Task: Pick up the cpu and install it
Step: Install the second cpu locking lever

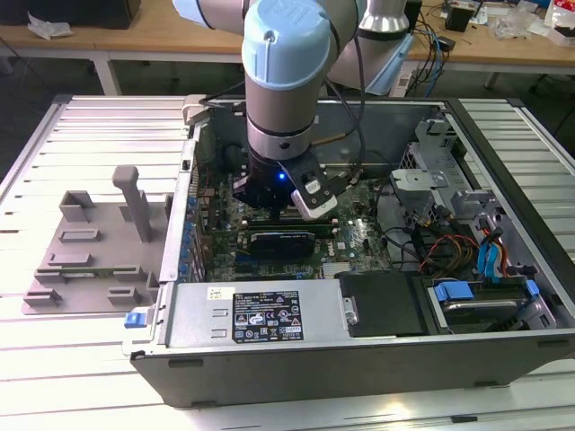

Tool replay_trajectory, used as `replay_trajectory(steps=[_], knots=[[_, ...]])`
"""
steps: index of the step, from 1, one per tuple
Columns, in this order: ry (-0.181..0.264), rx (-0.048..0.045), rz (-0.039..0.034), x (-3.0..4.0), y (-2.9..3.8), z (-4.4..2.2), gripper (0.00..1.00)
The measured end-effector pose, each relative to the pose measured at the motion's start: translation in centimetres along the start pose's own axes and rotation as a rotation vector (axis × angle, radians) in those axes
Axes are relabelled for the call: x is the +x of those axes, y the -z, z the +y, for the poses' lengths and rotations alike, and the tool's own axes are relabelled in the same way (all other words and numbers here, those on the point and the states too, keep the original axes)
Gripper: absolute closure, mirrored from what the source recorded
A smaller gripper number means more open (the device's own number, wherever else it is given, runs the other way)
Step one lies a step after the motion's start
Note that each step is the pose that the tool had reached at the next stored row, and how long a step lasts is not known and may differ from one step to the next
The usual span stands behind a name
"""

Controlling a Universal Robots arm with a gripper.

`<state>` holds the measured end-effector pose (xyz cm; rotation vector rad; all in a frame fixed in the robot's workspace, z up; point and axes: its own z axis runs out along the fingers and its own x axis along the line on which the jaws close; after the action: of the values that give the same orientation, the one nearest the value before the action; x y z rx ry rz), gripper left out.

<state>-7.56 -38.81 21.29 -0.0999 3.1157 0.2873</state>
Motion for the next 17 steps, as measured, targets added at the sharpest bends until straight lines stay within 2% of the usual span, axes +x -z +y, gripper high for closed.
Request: replay_trajectory(steps=[1,2,3,6,7,8,9,11,13,16,17], knots=[[0.000,-0.0075,-0.0004,0.04,-0.03,-0.06,0.89],[0.001,-0.0246,-0.0015,0.12,-0.12,-0.16,0.89],[0.001,-0.0319,-0.0019,0.15,-0.27,-0.21,0.89],[0.002,-0.0406,-0.0022,0.24,-0.90,-0.35,0.89],[0.003,-0.0494,-0.0023,0.32,-1.10,-0.39,0.89],[0.003,-0.0665,-0.0037,0.35,-1.17,-0.39,0.89],[0.003,-0.0775,-0.0044,0.40,-1.23,-0.41,0.89],[0.004,-0.0912,-0.0052,0.60,-1.57,-0.52,0.89],[0.004,-0.0972,-0.0050,0.84,-1.77,-0.56,0.89],[0.004,-0.0994,-0.0055,0.94,-1.80,-0.54,0.89],[0.005,-0.0985,-0.0062,0.91,-1.42,-0.45,0.89]])
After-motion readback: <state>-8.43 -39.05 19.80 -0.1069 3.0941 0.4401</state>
